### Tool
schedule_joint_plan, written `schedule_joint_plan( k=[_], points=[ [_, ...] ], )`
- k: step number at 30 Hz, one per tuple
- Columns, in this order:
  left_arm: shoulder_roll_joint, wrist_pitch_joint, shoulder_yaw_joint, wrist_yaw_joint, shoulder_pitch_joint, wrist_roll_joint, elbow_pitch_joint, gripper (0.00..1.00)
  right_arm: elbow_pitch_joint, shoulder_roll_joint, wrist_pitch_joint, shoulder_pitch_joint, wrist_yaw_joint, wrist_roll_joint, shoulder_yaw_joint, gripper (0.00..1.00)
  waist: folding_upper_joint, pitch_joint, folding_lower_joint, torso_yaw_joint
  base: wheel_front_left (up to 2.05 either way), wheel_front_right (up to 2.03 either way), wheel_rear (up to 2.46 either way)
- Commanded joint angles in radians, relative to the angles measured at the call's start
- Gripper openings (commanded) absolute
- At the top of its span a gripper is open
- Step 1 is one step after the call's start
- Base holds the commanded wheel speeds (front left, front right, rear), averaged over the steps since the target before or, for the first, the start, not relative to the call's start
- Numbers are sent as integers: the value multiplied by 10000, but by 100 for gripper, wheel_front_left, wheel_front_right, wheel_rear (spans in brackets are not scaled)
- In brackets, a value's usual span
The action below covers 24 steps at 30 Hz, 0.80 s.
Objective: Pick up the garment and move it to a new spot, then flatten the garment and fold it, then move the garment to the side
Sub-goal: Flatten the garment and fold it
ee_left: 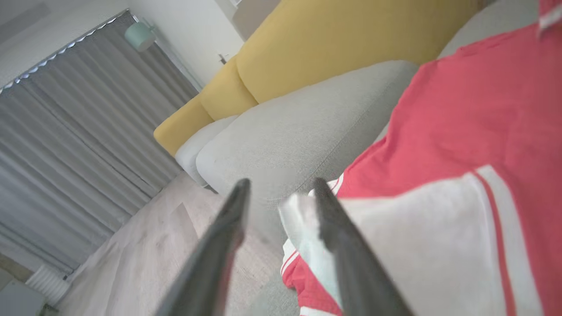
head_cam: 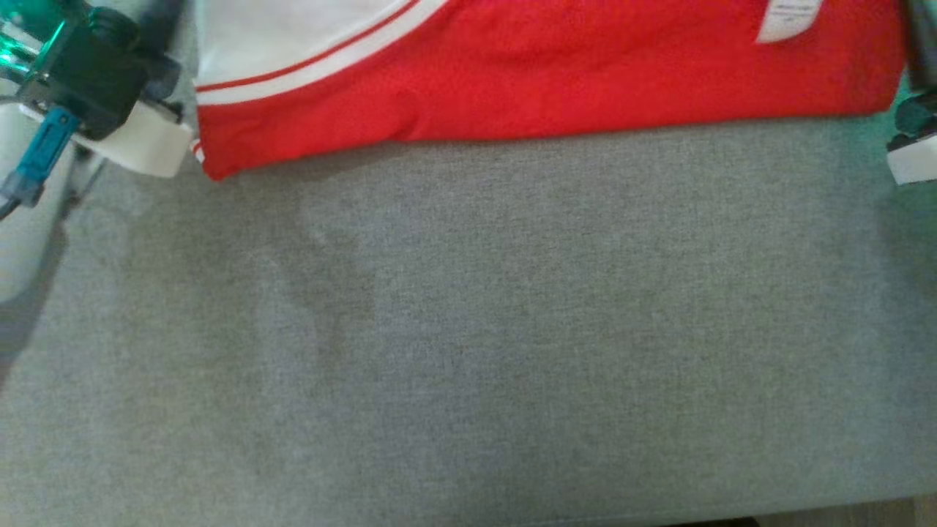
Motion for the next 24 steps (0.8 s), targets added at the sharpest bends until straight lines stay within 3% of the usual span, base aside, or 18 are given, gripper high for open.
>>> schedule_joint_plan(
  k=[1, 5, 8, 15, 24],
  points=[
    [189, -16, 585, 203, 75, -361, -140, 100, -225, -93, -107, 157, -7, -100, -157, 100, 0, -160, -1, 30, 0, 0, 0],
    [-806, -32, 1349, 846, 1618, -2063, -164, 100, -451, 471, -107, 653, -7, -391, -618, 100, 0, -697, -1, 56, 0, 0, 0],
    [-1269, -39, 1503, 1045, 2919, -2834, -267, 100, -614, 903, -107, 1144, -7, -500, -808, 100, 0, -1120, -1, 21, 0, 0, 0],
    [-1957, -46, 1787, 1444, 4661, -3623, -184, 100, -571, 1451, -107, 1916, -7, -605, -945, 100, 0, -1766, -1, -33, 0, 0, 0],
    [-2671, 543, 2037, 1798, 5250, -4550, 1570, 100, -600, 1881, -107, 2583, -7, -570, -1132, 100, 0, -2202, -1, -289, 0, 0, 0]
  ],
)
